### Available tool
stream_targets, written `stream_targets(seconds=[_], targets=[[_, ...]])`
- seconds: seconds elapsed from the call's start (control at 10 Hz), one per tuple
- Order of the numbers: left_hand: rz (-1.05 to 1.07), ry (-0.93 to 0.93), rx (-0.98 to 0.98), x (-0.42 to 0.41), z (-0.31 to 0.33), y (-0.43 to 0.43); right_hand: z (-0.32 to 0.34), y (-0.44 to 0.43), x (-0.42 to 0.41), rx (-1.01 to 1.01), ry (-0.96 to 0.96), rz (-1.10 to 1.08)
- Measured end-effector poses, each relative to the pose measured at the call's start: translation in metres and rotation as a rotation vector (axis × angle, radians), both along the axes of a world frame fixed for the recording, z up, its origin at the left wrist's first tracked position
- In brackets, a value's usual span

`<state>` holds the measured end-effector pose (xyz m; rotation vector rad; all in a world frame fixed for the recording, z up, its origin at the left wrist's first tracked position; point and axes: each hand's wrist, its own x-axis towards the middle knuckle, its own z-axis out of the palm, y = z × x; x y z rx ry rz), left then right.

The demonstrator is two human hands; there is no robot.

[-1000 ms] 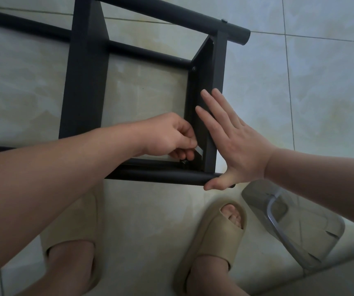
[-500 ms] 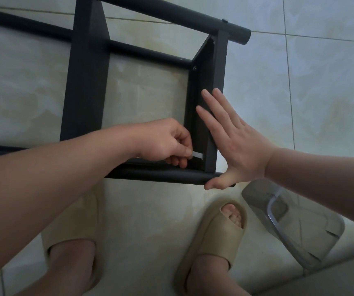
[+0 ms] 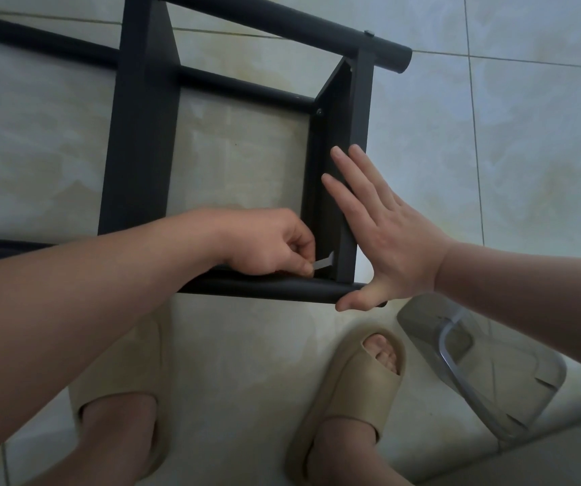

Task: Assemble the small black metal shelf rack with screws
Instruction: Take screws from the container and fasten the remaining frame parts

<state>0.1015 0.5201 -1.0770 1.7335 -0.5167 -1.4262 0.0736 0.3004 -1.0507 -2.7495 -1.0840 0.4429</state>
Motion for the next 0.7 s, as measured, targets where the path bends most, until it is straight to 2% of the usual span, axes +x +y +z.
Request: stream_targets(seconds=[0.2,0.3,0.4,0.5,0.6,0.7], targets=[[0.127,0.059,-0.021,0.000,-0.002,0.008,0.001,0.000,0.000,0.004,0.006,-0.001],[0.127,-0.001,0.023,0.006,0.000,0.011,0.000,0.000,0.000,0.006,0.006,-0.001],[0.146,-0.197,0.057,0.009,0.004,0.007,0.000,0.000,0.000,0.011,-0.004,0.004],[0.273,-0.133,-0.007,0.007,0.006,0.000,-0.001,0.000,0.001,0.019,0.001,0.002],[0.350,0.020,-0.021,0.002,0.006,-0.006,-0.002,-0.001,0.001,0.020,0.001,0.002],[0.502,0.302,-0.061,-0.004,0.006,-0.011,-0.003,-0.001,0.000,0.026,-0.002,0.002]])
